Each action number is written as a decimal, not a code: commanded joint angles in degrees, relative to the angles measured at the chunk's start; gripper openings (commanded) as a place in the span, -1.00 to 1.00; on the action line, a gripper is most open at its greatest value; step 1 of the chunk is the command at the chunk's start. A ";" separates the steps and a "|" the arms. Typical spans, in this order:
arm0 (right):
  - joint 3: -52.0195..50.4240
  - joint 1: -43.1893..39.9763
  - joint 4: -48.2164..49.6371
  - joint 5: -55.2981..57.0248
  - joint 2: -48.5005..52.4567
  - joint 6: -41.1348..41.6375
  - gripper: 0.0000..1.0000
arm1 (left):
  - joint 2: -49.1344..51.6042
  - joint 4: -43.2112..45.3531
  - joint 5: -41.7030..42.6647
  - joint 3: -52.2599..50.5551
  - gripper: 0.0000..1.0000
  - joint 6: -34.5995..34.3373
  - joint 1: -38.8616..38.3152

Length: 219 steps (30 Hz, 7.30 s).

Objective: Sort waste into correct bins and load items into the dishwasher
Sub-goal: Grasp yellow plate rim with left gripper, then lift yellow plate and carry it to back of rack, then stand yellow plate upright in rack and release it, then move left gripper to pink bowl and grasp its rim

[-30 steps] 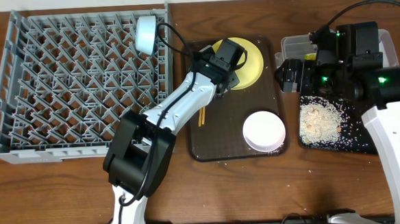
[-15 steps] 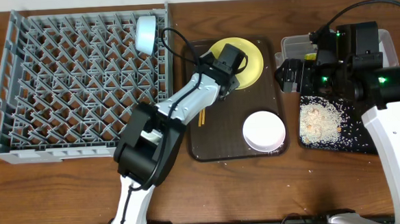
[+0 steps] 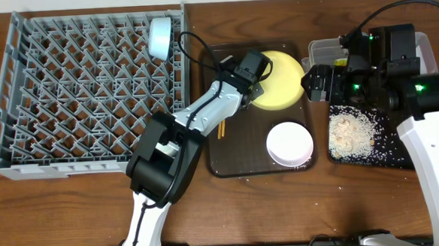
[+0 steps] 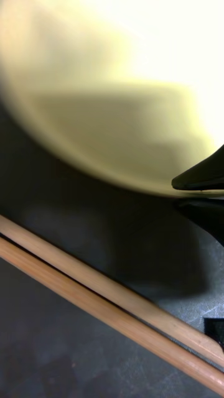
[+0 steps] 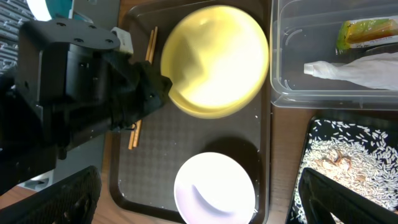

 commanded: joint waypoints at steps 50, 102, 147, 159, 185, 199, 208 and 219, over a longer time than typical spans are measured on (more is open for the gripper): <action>0.26 -0.31 -0.09 0.15 0.07 -0.72 0.99 | 0.66 0.24 -0.72 -0.13 -0.15 13.33 1.92; 0.26 -0.31 -0.09 0.15 0.07 -0.72 0.99 | -28.74 2.97 -26.03 -0.11 -0.85 63.82 12.96; 0.26 -0.31 -0.09 0.15 0.07 -0.72 0.99 | -12.81 30.23 -21.11 -0.11 -0.85 97.53 33.83; 0.26 -0.31 -0.09 0.15 0.07 -0.72 0.98 | -8.04 27.47 -21.11 -0.11 -0.15 93.39 33.68; 0.26 -0.31 -0.09 0.15 0.07 -0.72 0.98 | -34.49 -21.92 24.26 -0.83 0.77 35.85 27.78; 0.26 -0.31 -0.09 0.15 0.07 -0.72 0.99 | -21.79 -19.71 23.02 -8.59 0.87 25.94 3.13; 0.26 -0.31 -0.09 0.15 0.07 -0.72 0.99 | -12.83 -14.97 22.86 -8.59 0.65 23.45 -3.65; 0.26 -0.31 -0.09 0.15 0.07 -0.72 0.99 | -8.98 -12.00 22.01 -8.59 -0.15 23.41 -6.19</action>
